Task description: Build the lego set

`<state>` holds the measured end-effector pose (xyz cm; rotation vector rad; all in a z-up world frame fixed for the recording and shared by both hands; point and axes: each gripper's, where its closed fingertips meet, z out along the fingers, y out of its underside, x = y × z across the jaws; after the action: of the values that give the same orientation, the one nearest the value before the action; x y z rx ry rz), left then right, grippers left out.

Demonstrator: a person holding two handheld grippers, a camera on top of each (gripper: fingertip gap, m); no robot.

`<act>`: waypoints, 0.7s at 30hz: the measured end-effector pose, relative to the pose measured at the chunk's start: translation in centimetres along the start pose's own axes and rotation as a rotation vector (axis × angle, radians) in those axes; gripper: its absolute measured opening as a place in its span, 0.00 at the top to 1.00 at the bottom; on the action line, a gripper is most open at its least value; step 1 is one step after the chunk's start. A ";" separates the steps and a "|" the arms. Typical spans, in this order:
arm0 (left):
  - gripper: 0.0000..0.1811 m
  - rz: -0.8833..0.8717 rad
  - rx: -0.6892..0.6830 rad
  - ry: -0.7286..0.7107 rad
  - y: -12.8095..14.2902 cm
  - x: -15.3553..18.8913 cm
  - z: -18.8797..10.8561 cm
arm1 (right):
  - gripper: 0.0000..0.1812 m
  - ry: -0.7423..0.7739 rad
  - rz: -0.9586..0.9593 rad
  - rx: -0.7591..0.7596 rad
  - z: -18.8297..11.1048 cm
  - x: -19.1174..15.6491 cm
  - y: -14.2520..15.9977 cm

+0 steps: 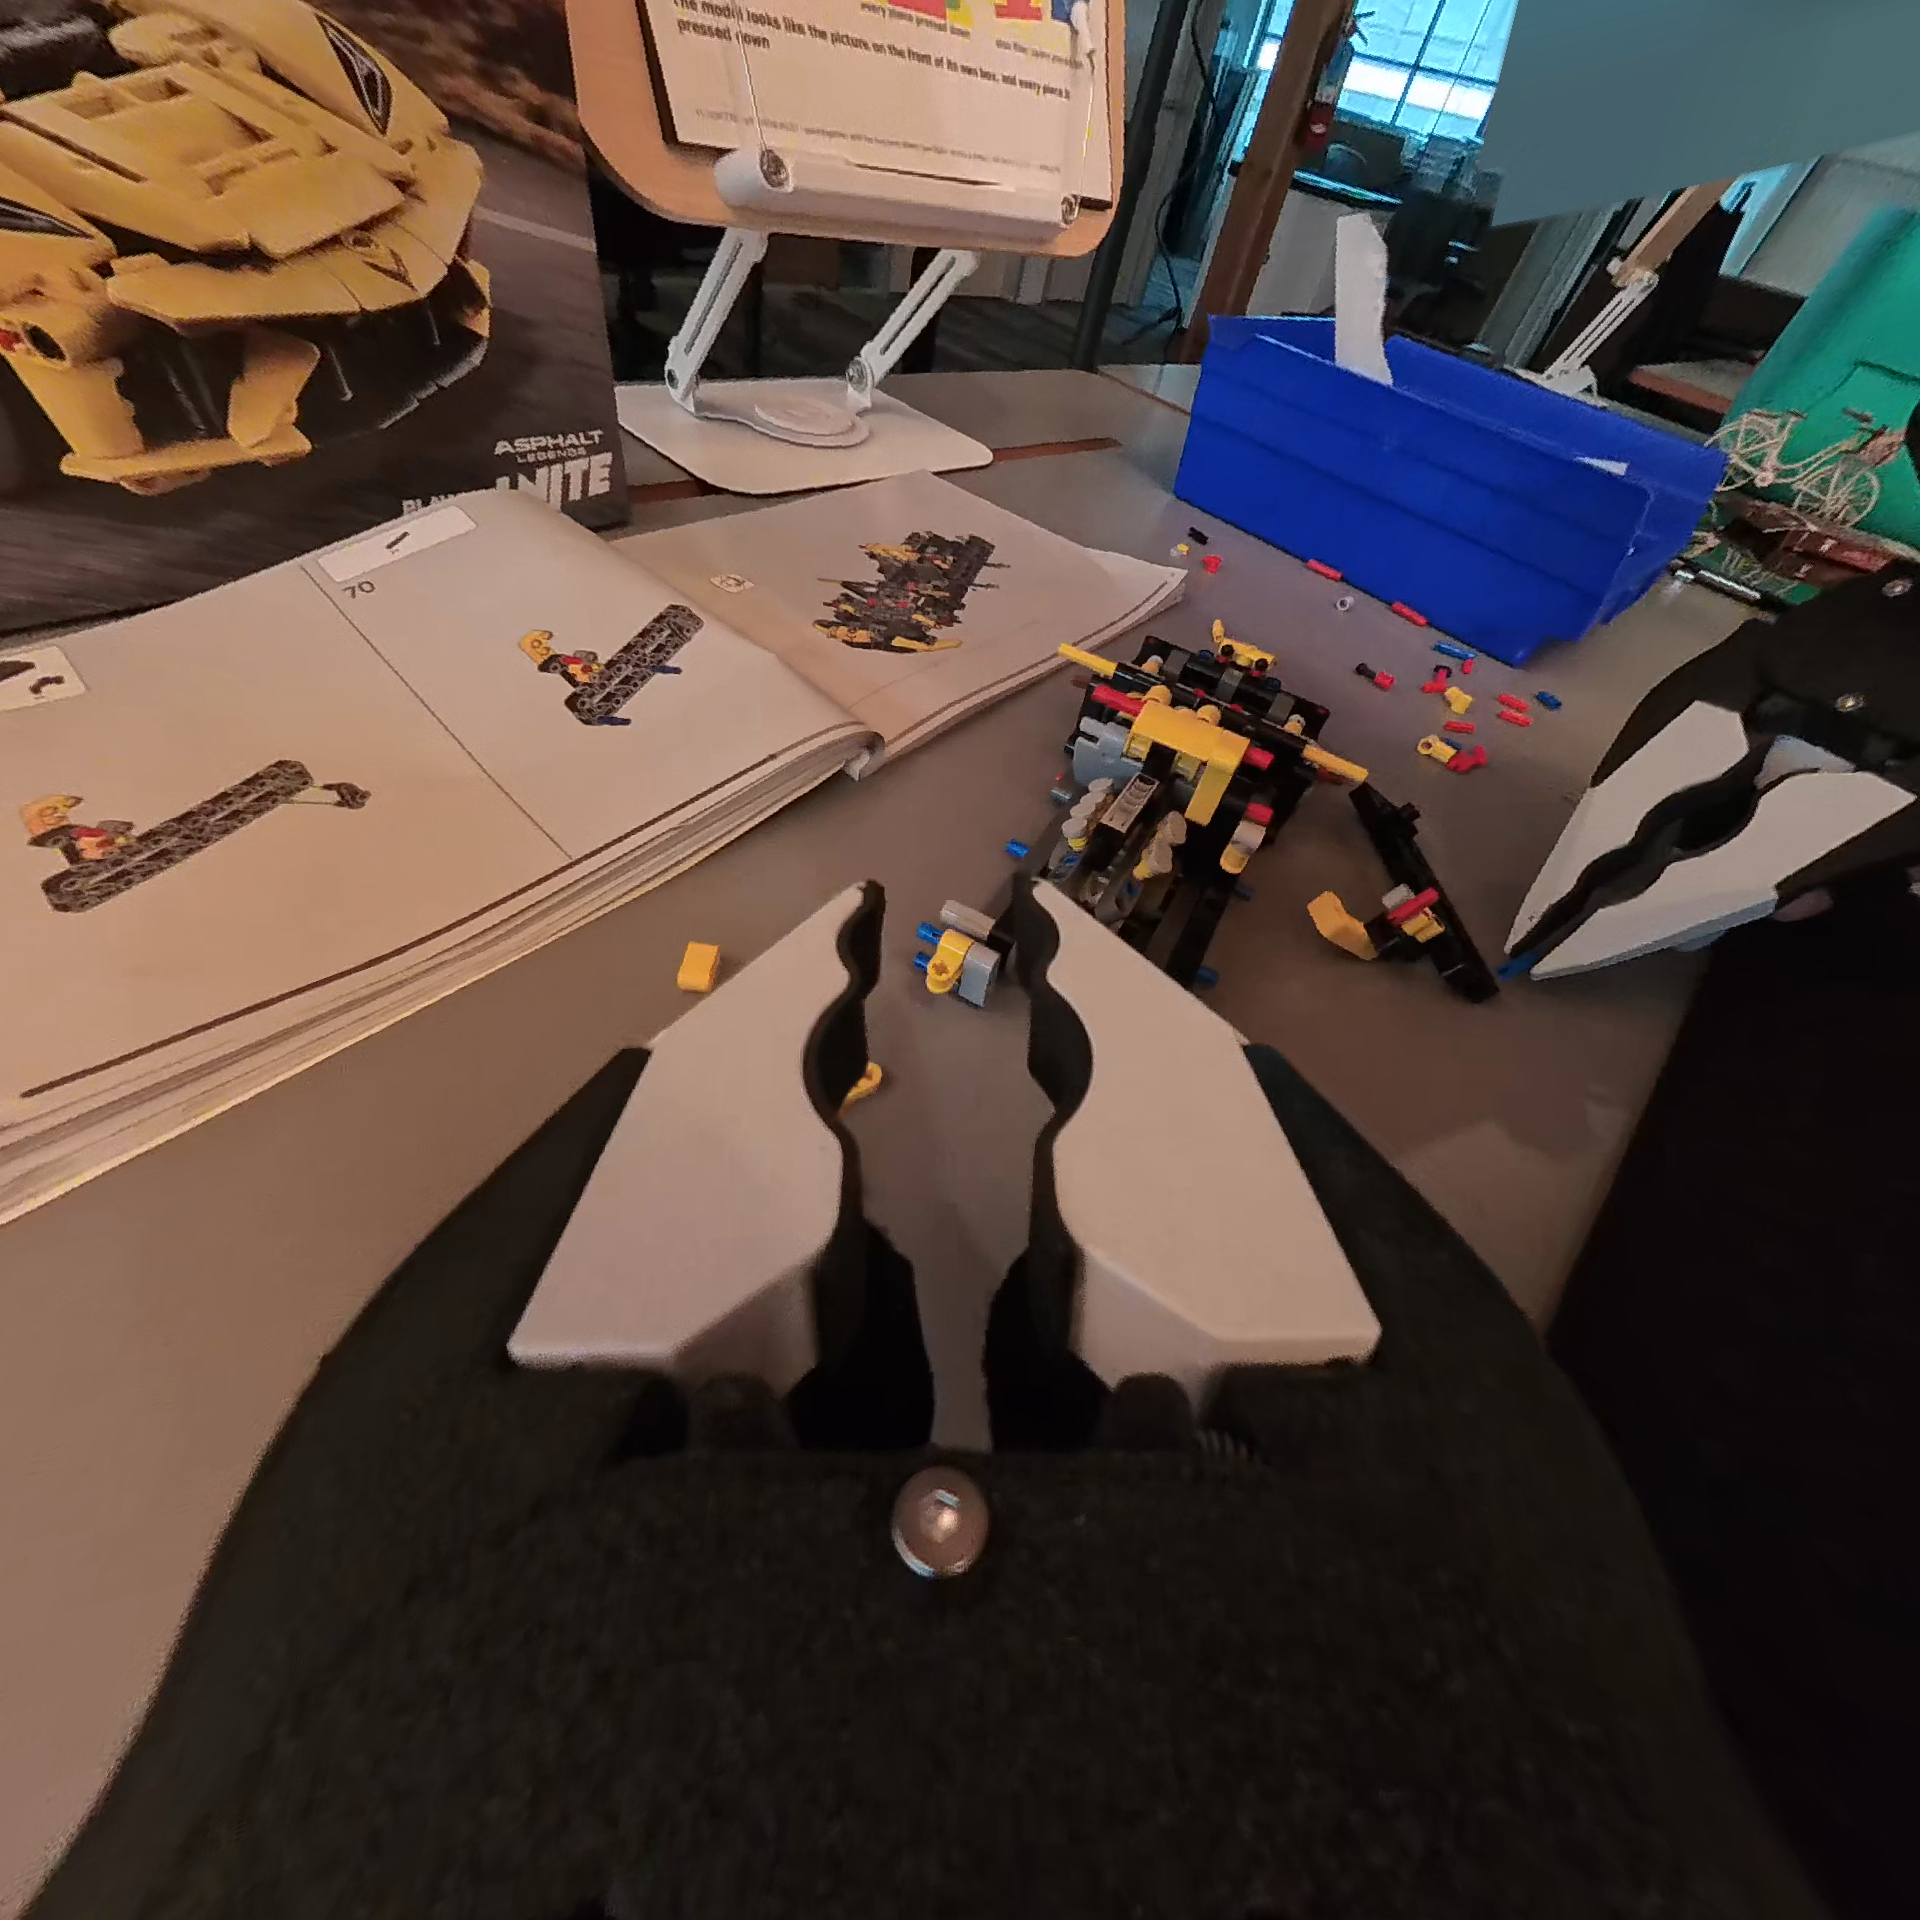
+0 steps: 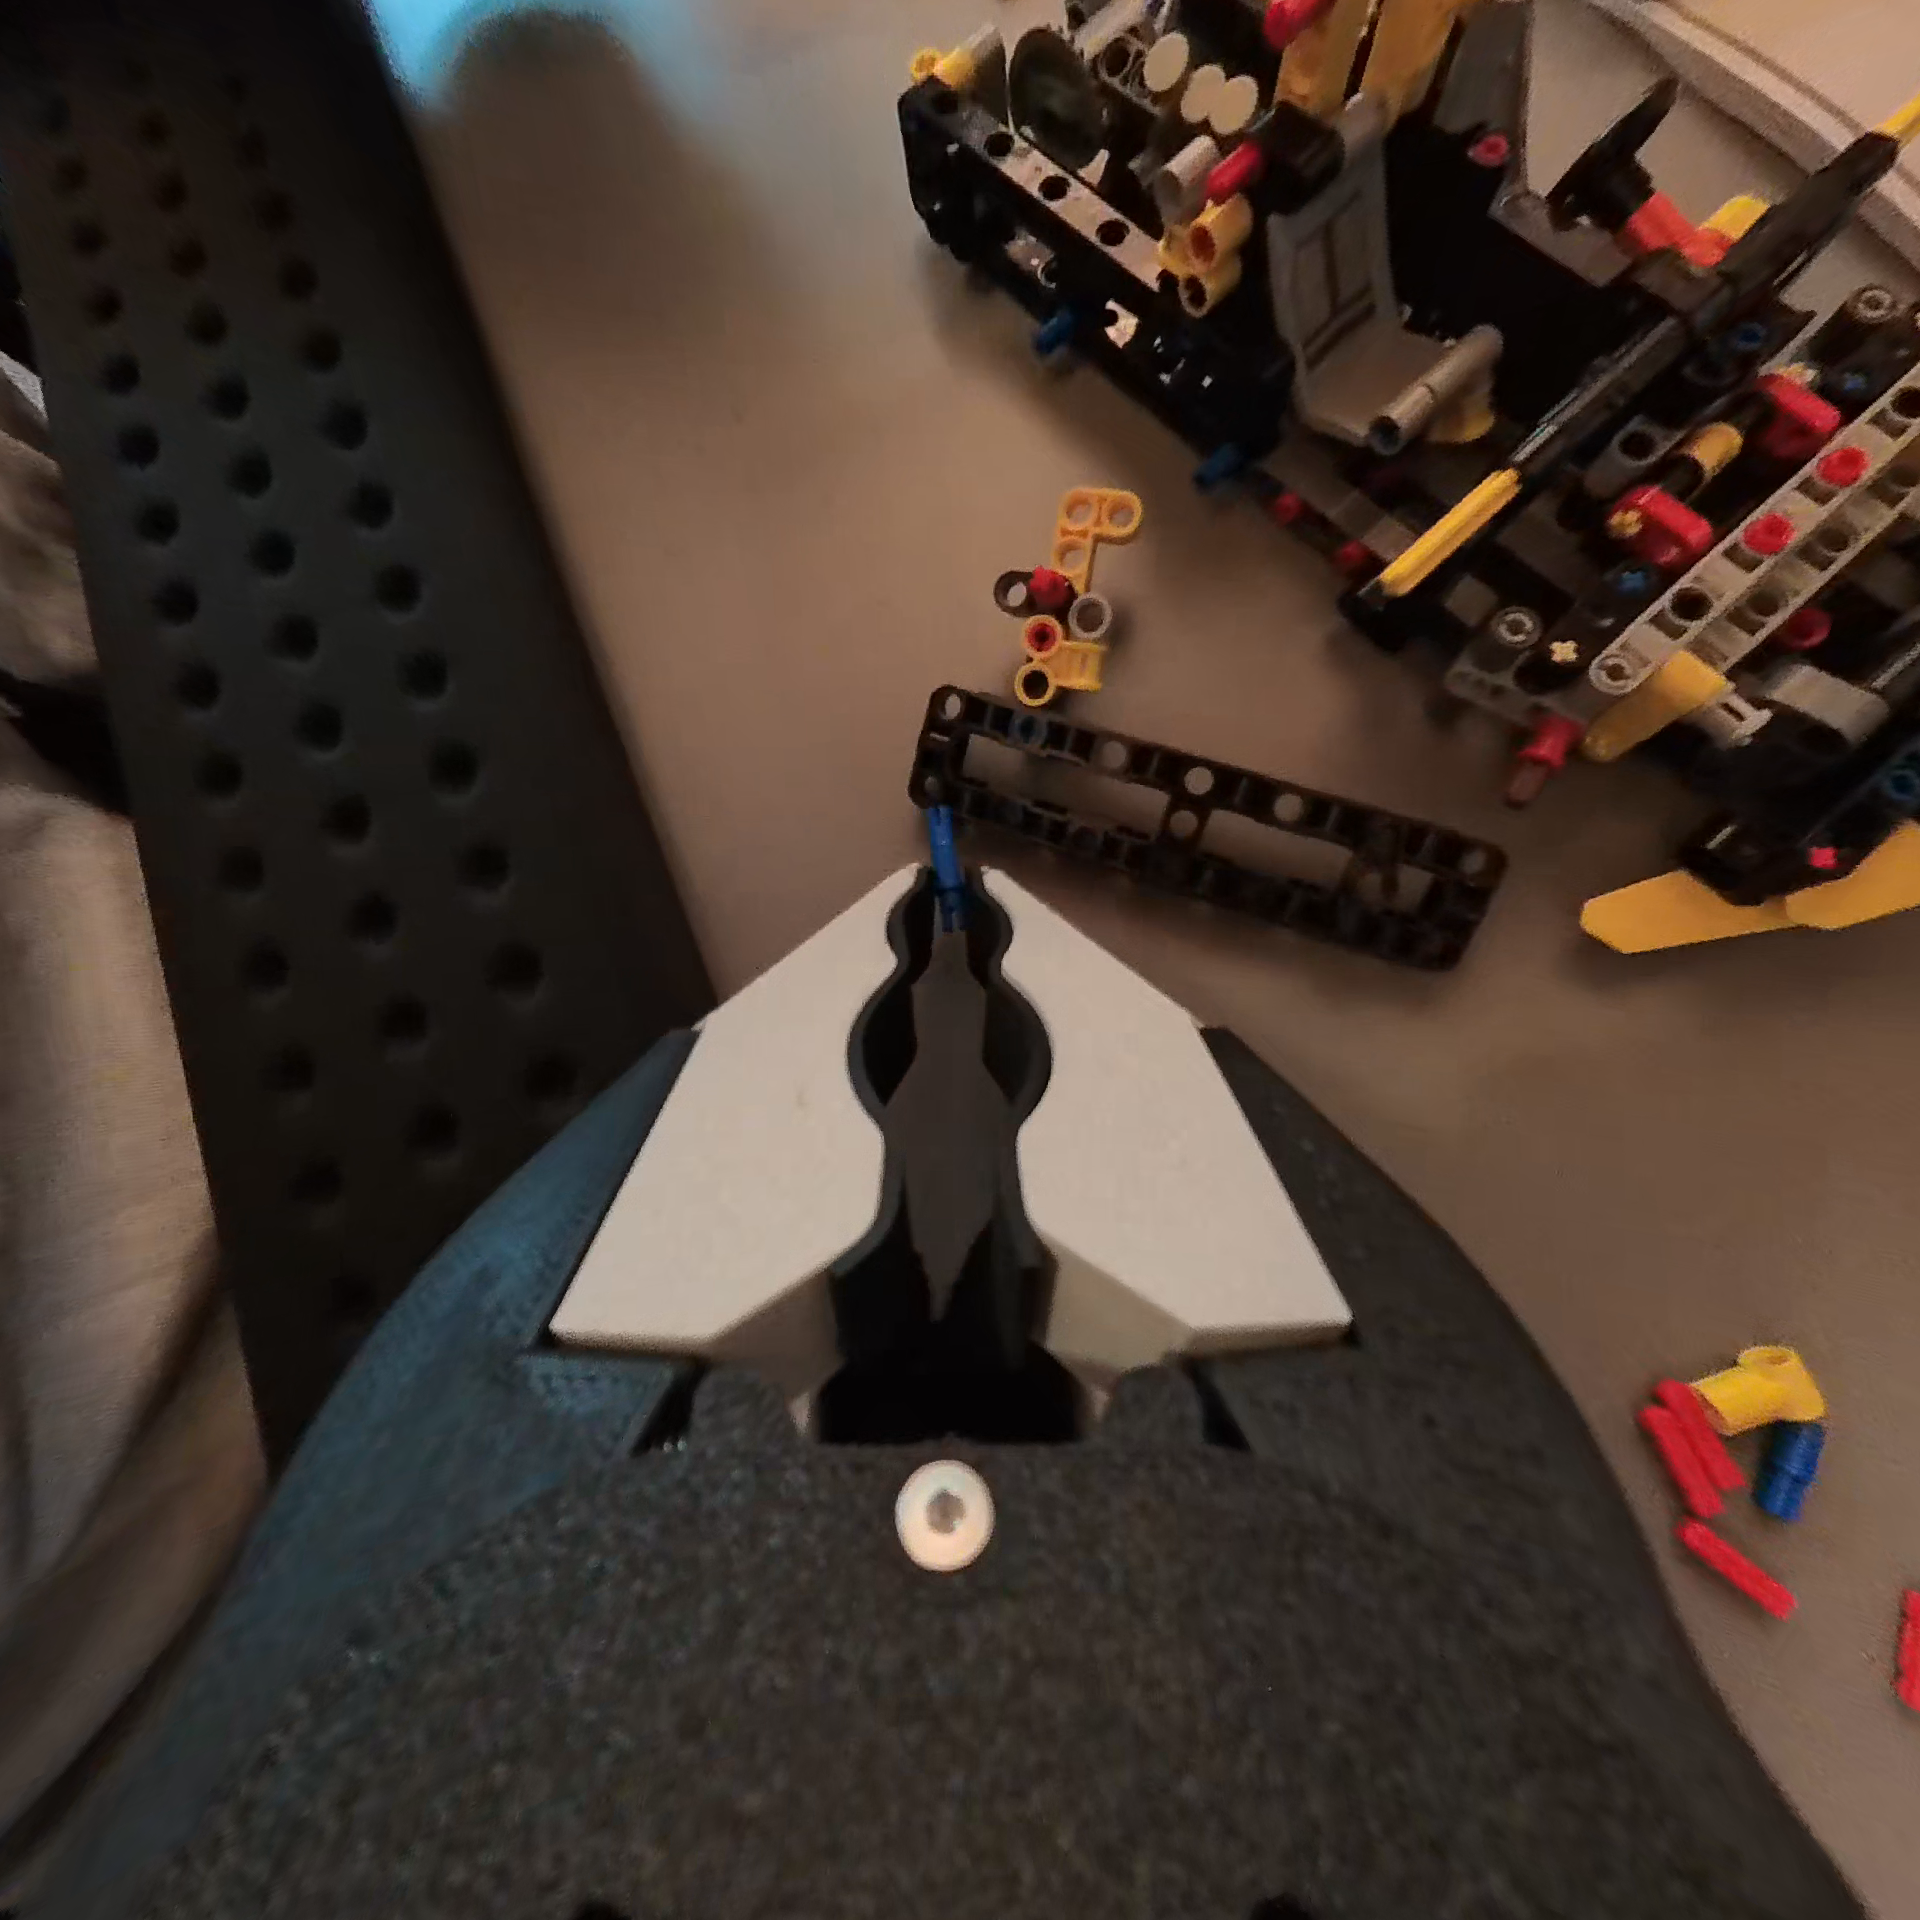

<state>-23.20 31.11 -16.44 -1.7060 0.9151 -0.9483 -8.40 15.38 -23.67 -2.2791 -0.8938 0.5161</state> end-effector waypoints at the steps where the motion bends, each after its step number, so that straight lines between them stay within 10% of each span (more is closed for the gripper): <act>1: 0.86 -0.002 -0.004 0.000 0.1 0.0 0.0 | 0.97 0.000 0.001 -0.009 0.1 0.0 0.1; 16: 0.86 0.010 -0.027 0.015 0.5 0.3 0.3 | 0.90 -0.035 0.090 0.038 -1.5 0.8 -0.3; 21: 0.86 -0.004 -0.023 0.032 0.3 0.5 0.4 | 0.86 0.456 0.351 0.273 -9.5 12.1 1.7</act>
<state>-22.66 30.74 -16.76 -1.7175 0.9471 -0.9738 6.05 19.12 -19.40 -2.1726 -0.1875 0.2270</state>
